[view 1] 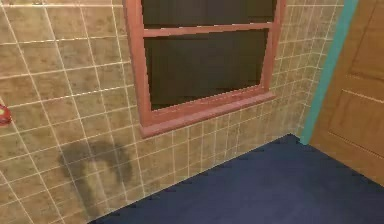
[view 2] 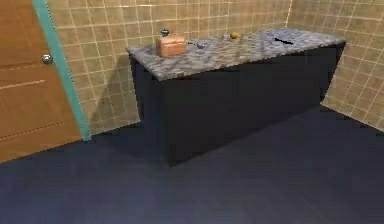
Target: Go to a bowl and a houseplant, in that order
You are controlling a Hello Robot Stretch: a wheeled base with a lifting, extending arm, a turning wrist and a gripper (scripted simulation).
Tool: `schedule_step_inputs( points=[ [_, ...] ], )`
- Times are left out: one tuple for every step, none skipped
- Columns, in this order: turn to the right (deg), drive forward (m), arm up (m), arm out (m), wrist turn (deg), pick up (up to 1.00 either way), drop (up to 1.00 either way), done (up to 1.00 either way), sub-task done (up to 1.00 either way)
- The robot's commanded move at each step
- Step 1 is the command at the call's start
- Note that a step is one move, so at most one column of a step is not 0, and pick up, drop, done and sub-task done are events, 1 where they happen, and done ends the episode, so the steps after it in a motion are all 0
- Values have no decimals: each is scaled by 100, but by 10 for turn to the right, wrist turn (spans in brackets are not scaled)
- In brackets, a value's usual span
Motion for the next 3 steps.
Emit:
schedule_step_inputs(
  points=[
    [450,0,0,0,0,0,0,0,0],
    [450,0,0,0,0,0,0,0,0],
    [450,0,0,0,0,0,0,0,0]
  ],
)
